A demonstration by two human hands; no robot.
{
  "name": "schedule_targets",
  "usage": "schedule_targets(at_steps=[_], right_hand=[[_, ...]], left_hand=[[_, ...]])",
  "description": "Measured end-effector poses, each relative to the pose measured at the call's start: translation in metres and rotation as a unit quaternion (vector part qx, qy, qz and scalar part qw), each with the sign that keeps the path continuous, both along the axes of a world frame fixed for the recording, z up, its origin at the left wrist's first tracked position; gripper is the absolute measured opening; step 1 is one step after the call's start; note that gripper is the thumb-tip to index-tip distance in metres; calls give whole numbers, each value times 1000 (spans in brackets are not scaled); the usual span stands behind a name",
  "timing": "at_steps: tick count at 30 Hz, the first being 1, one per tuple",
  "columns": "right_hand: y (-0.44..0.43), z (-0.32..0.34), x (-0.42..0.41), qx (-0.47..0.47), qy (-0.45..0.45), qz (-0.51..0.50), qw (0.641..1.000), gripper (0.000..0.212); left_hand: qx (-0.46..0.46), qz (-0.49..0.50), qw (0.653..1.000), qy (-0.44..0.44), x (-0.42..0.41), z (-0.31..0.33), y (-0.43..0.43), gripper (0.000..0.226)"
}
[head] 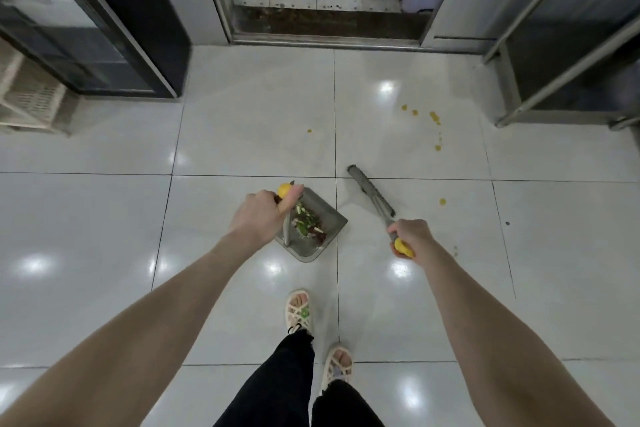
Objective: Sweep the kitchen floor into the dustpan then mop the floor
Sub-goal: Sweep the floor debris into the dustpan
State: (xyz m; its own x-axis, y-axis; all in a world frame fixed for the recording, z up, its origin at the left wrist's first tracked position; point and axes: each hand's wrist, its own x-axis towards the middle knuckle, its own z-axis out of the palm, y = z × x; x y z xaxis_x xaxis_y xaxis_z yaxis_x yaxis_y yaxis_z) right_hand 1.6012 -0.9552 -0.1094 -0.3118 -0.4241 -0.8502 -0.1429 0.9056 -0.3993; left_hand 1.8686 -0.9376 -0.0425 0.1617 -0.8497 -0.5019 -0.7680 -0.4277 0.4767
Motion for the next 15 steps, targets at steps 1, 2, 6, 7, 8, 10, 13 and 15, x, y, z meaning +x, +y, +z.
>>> schedule_targets(at_steps=[1,2,6,7,8,10,13,15], right_hand=[[-2,-2,3,3,0,8,1000,6],[-3,-6,5,7,2,23,1000,12],[-1,-9,22,24,3,99,995,24],[2,-8,25,29,-2,111,993,25],[7,-7,29,34,-6,119,992,25],[19,-1,32,47,-16,134,990,20],[28,17,32,56,-39,145,987,2],[32,29,28,52,-60,128,989,6]], left_hand=[[0,0,1000,0,3,-1,-4,69],[0,0,1000,-1,5,-2,-7,69],[-6,-4,1000,-13,10,-3,-14,70],[-9,-6,1000,-14,11,-3,-14,70],[-10,-7,1000,-15,11,-3,-13,69],[-9,-6,1000,-13,13,-3,-10,69],[-9,-7,1000,-12,14,-6,0,69],[-11,-7,1000,-11,14,-6,8,69]])
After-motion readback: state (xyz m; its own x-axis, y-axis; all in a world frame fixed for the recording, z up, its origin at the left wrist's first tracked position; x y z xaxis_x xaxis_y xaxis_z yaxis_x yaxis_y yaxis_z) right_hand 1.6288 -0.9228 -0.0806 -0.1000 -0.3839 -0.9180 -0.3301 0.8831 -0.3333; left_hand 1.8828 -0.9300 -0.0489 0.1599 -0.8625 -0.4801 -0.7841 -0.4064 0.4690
